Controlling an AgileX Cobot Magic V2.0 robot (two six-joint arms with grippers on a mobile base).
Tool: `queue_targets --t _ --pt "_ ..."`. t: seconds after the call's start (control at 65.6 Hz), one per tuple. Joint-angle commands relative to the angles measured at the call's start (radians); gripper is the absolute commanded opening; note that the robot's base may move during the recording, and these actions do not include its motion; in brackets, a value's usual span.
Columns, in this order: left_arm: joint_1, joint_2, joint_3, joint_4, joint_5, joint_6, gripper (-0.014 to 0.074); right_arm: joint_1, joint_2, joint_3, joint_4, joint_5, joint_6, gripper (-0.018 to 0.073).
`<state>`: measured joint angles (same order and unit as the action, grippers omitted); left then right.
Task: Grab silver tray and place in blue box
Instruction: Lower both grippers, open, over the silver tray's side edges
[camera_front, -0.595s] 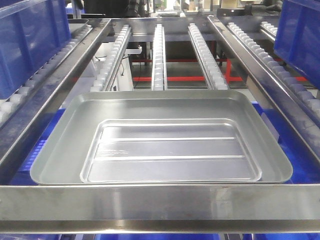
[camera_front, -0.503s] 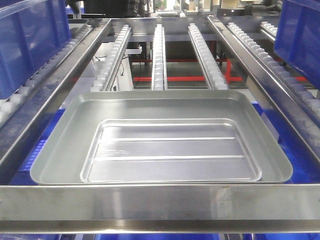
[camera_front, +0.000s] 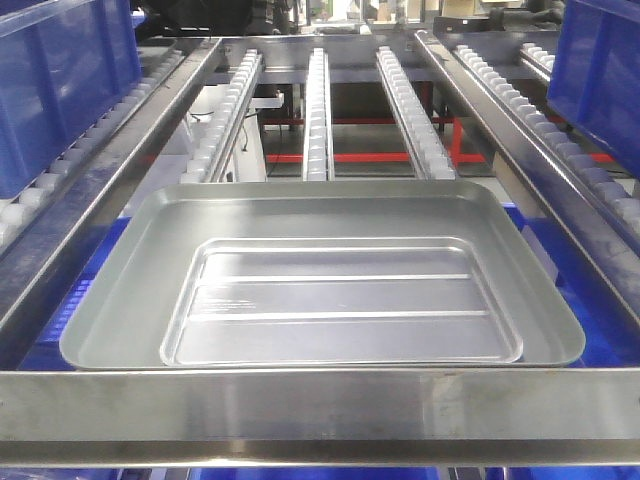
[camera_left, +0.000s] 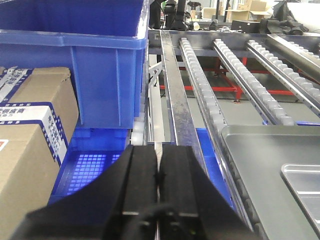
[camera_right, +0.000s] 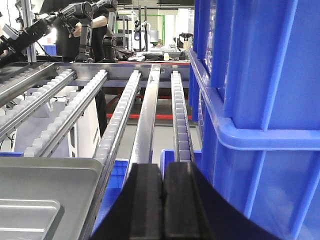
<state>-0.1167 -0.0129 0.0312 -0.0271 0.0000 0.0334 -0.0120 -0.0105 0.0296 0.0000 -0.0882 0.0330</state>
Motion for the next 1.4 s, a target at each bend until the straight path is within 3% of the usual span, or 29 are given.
queue_targets --t 0.0,0.107,0.168,0.274,0.366,0.457,0.625,0.686,0.808,1.006,1.113,1.189,1.326,1.387 --pt "-0.006 -0.010 0.017 -0.005 -0.113 0.000 -0.0007 -0.004 -0.021 -0.020 -0.011 -0.088 -0.003 0.0058" --pt "-0.006 -0.010 -0.002 -0.005 -0.137 0.000 -0.0008 -0.004 -0.021 -0.020 -0.011 -0.121 -0.004 0.0058" --pt "-0.006 -0.010 -0.044 0.008 -0.091 0.000 -0.0008 -0.004 -0.020 -0.036 -0.011 -0.116 -0.004 0.0058" --pt "-0.006 0.034 -0.196 0.021 0.162 0.000 -0.0008 -0.004 0.013 -0.153 -0.011 0.074 -0.004 0.0058" --pt "-0.006 0.129 -0.334 0.021 0.306 0.000 -0.0007 -0.004 0.103 -0.287 -0.011 0.254 -0.004 0.0058" --pt "-0.006 0.283 -0.456 0.017 0.430 0.000 -0.0008 -0.004 0.256 -0.389 -0.011 0.364 -0.004 0.0058" --pt "-0.006 0.609 -0.649 -0.010 0.772 0.000 -0.0008 -0.004 0.601 -0.516 0.006 0.557 -0.004 0.0058" --pt "-0.006 0.707 -0.691 -0.035 0.837 0.000 -0.0007 -0.004 0.722 -0.538 0.025 0.614 -0.004 0.0058" --pt "-0.006 0.835 -0.706 -0.099 0.838 0.000 -0.0008 -0.004 0.901 -0.551 0.085 0.665 -0.004 0.0058" --pt "-0.006 1.001 -0.706 -0.182 0.727 0.000 -0.0007 -0.002 1.103 -0.574 0.237 0.715 -0.004 0.0058" --pt "-0.040 1.062 -0.713 -0.265 0.714 -0.008 -0.0004 0.050 1.179 -0.632 0.252 0.733 0.040 0.0059" --pt "-0.113 1.082 -0.713 -0.205 0.672 -0.077 -0.0005 0.120 1.207 -0.677 0.220 0.696 0.139 0.0060" --pt "-0.291 1.127 -0.720 0.109 0.655 -0.497 -0.0005 0.271 1.265 -0.770 0.018 0.702 0.466 0.0060" --pt "-0.351 1.152 -0.746 0.140 0.661 -0.545 -0.0005 0.336 1.304 -0.816 -0.081 0.728 0.567 0.0060"
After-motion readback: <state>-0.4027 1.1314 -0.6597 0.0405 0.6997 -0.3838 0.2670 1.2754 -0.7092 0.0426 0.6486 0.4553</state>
